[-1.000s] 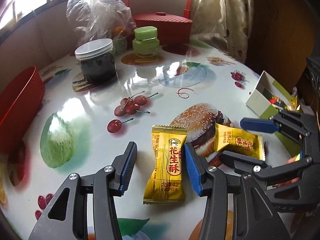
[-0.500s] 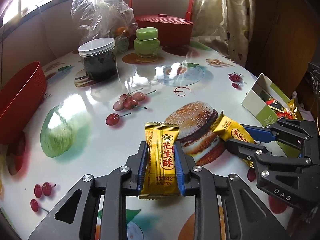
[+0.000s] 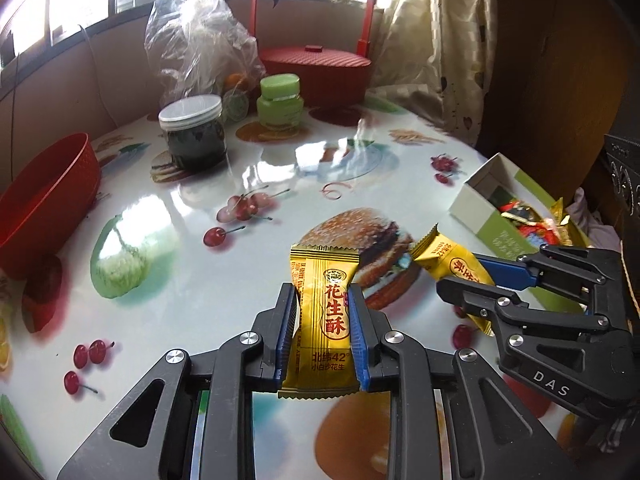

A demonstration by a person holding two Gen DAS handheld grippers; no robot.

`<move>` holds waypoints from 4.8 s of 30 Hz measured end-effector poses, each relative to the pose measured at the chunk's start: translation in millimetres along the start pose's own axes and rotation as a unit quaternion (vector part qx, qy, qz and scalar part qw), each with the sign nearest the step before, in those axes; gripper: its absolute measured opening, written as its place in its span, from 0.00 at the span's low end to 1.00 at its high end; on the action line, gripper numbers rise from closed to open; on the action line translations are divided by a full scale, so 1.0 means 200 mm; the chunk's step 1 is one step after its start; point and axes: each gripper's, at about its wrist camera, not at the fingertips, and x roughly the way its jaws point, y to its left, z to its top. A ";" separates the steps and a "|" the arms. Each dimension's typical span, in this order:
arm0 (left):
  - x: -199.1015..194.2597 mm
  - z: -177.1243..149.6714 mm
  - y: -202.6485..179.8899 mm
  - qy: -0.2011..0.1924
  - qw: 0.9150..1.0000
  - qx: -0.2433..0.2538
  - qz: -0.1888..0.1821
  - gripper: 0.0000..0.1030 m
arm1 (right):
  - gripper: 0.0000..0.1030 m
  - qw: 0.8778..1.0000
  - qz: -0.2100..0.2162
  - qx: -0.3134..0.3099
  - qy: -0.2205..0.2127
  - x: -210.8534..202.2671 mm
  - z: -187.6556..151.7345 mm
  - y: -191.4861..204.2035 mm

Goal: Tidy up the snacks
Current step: 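Carry both yellow peanut candies over the green box with both tools, then open both tools to drop the yellow candies into the box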

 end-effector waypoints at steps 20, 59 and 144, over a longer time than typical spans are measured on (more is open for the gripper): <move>-0.21 0.01 -0.23 -0.037 0.999 0.028 -0.013 0.26 | 0.22 0.999 0.001 0.019 -0.046 -0.32 -0.09 -0.07; -0.17 0.13 -0.74 -0.040 0.992 0.081 -0.086 0.26 | 0.22 0.989 -0.060 0.103 -0.090 -0.69 -0.32 -0.52; 0.22 0.23 -0.83 0.009 0.993 0.039 -0.113 0.44 | 0.42 0.986 -0.079 0.135 -0.060 -0.55 -0.51 -0.62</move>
